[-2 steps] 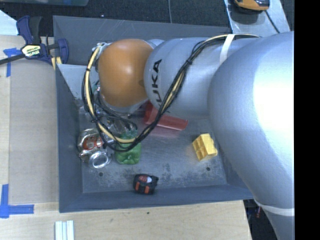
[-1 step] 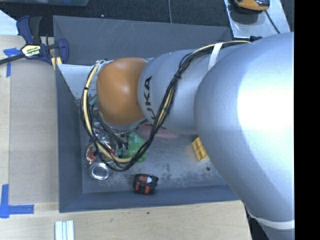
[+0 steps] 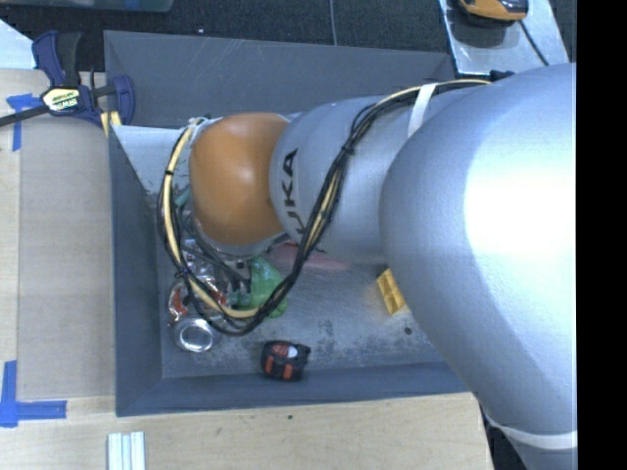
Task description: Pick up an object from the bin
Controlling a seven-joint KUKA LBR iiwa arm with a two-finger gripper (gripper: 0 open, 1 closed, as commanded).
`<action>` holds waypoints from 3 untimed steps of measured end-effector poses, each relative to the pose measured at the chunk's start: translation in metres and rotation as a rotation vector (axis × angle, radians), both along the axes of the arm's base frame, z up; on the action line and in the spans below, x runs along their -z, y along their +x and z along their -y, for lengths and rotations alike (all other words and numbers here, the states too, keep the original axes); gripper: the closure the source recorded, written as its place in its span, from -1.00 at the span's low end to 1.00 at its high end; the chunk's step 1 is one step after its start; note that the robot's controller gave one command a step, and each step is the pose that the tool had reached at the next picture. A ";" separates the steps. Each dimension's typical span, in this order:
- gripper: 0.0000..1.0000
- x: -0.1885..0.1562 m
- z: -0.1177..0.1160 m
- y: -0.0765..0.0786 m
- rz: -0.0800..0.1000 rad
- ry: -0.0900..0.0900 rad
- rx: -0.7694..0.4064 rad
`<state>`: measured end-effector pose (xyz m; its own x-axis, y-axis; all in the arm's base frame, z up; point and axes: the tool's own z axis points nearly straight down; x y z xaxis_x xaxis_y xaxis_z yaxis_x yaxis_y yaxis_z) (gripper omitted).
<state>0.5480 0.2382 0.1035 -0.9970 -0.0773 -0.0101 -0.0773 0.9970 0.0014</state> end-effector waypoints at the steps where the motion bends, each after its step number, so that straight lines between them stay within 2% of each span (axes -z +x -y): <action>1: 1.00 0.012 0.032 0.000 0.016 0.010 -0.134; 2: 1.00 0.014 0.064 -0.035 0.019 0.004 -0.193; 3: 1.00 0.021 0.088 -0.029 0.024 0.011 -0.317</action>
Offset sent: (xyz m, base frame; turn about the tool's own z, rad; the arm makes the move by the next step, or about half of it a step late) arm -0.0398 -0.0659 -0.0192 -0.1933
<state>0.5195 0.1500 0.0823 -0.9226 -0.3840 -0.0361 -0.3845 0.9231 0.0066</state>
